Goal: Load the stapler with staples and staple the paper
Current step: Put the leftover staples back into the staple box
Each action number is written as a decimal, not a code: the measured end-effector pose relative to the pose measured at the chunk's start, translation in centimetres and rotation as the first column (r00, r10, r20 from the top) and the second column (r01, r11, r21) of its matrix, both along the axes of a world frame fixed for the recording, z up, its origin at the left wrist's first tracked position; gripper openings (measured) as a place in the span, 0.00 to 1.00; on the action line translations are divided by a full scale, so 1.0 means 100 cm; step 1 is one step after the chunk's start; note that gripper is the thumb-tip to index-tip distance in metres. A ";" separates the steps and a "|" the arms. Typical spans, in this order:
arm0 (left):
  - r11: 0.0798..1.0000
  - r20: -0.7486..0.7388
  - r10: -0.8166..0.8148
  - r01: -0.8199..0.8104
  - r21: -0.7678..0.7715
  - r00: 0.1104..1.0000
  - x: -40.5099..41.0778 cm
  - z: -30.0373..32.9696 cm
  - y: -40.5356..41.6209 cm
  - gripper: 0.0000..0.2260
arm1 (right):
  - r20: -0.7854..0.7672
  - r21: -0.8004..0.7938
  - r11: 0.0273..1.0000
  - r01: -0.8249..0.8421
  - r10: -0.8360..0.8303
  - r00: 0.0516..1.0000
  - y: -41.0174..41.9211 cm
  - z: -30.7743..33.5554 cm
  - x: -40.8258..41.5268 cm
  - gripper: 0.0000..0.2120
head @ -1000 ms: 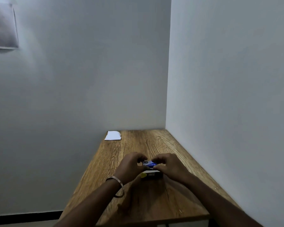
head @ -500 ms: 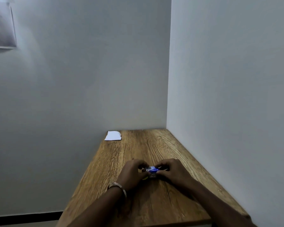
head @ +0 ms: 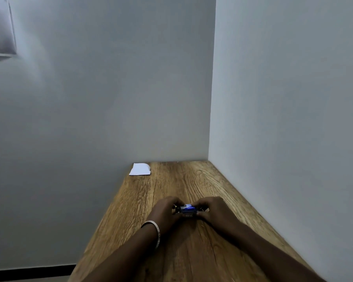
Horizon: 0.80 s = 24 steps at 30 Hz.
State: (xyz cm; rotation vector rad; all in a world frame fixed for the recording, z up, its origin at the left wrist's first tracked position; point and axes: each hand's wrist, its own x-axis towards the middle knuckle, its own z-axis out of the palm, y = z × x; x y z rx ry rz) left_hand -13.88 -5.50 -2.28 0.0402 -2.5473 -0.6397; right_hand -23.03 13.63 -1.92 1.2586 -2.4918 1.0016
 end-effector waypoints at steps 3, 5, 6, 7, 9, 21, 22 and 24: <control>1.000 0.003 0.024 -0.024 0.001 1.000 -0.017 0.000 -0.010 0.11 | -0.024 0.010 1.000 0.002 -0.002 1.000 -0.015 0.001 -0.016 0.13; 0.999 0.010 0.040 -0.040 -0.006 0.999 -0.032 0.000 -0.018 0.11 | -0.047 0.016 1.000 0.008 -0.007 0.999 -0.026 0.000 -0.030 0.13; 0.999 0.011 0.047 -0.047 -0.006 0.999 -0.040 0.000 -0.022 0.11 | -0.058 0.014 1.000 0.015 -0.014 0.998 -0.032 0.000 -0.038 0.14; 0.998 0.014 0.055 -0.055 -0.005 0.998 -0.048 0.000 -0.026 0.10 | -0.065 0.014 1.000 0.025 -0.024 0.998 -0.037 -0.001 -0.045 0.14; 0.998 0.021 0.064 -0.064 -0.003 0.998 -0.068 0.000 -0.036 0.10 | -0.072 0.022 0.999 0.046 -0.044 0.996 -0.050 -0.002 -0.062 0.14; 0.996 0.030 0.090 -0.090 0.008 0.996 -0.210 -0.003 -0.095 0.11 | -0.108 0.062 0.986 0.155 -0.148 0.983 -0.120 -0.001 -0.195 0.11; 0.996 0.033 0.086 -0.086 0.006 0.996 -0.221 -0.002 -0.100 0.11 | -0.113 0.061 0.985 0.163 -0.155 0.981 -0.125 0.000 -0.205 0.11; 0.996 0.036 0.084 -0.085 0.009 0.996 -0.245 -0.002 -0.111 0.10 | -0.119 0.059 0.983 0.177 -0.169 0.978 -0.138 -0.002 -0.228 0.11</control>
